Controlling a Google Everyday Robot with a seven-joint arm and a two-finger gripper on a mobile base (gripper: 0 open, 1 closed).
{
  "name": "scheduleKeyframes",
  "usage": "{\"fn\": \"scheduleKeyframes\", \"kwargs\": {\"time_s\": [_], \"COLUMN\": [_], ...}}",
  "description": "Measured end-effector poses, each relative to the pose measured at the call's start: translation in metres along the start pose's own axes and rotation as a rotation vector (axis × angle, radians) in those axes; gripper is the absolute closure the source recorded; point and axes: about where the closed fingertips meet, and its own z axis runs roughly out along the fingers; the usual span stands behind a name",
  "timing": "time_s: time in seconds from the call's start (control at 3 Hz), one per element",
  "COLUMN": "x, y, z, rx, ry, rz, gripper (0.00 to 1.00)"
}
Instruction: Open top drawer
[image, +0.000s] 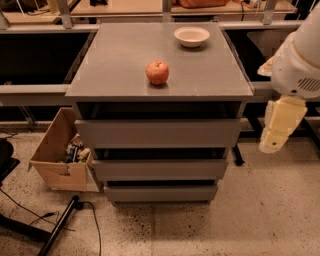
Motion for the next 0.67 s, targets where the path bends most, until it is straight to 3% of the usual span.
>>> {"fn": "scheduleKeyframes", "kwargs": {"time_s": [0.33,0.67], "x": [0.009,0.023], "y": [-0.029,-0.052], "z": [0.079,0.120], "rx": [0.011,0.033], "ry": [0.146,0.263], "rz": [-0.066,-0.103], "gripper": [0.00,0.00]}}
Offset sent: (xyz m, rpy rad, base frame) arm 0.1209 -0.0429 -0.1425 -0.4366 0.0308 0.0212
